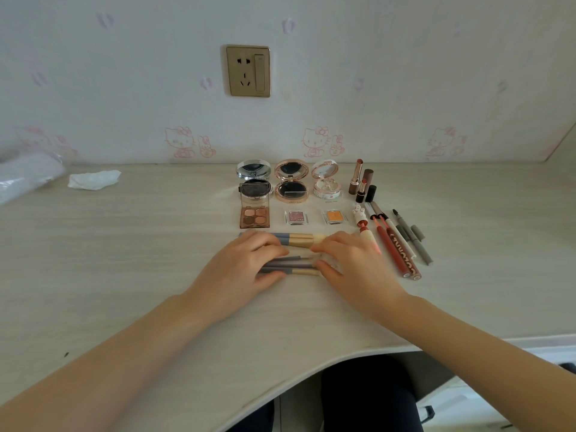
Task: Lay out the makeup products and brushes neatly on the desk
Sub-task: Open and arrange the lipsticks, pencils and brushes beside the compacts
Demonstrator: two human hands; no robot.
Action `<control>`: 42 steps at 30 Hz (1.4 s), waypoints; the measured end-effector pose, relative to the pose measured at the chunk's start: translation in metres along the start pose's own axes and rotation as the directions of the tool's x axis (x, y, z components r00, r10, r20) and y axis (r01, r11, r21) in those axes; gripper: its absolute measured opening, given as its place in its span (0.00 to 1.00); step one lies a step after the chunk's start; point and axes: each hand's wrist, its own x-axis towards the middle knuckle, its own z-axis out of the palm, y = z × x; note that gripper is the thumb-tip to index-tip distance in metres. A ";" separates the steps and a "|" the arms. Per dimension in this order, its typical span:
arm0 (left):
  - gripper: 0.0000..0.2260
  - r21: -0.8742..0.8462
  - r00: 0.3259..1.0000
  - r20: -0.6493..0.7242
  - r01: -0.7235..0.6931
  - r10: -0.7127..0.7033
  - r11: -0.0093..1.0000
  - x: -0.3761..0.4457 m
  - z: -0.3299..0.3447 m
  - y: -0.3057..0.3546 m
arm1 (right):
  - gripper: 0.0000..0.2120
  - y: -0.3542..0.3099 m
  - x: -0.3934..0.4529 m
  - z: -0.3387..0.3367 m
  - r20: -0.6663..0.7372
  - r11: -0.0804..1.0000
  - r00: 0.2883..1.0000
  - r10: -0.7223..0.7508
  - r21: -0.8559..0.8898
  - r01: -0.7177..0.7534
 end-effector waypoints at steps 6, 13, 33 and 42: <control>0.15 -0.002 0.998 0.045 0.035 -0.035 0.999 -0.015 -0.005 -0.022 | 0.11 0.009 -0.016 0.009 -0.129 0.960 0.956 -0.263 -0.139 0.245; 0.16 -0.029 0.992 0.106 0.071 -0.068 0.997 -0.001 0.005 -0.026 | 0.11 0.013 0.004 0.025 -0.141 0.942 0.944 -0.299 -0.201 0.268; 0.18 0.001 0.989 0.044 0.142 -0.142 0.990 -0.002 0.007 -0.018 | 0.23 0.026 0.014 0.030 -0.017 0.940 0.966 -0.259 -0.233 0.248; 0.19 0.044 0.990 0.032 0.138 -0.140 0.989 -0.002 0.004 -0.012 | 0.22 0.017 0.003 0.017 -0.072 0.941 0.973 -0.219 -0.278 0.191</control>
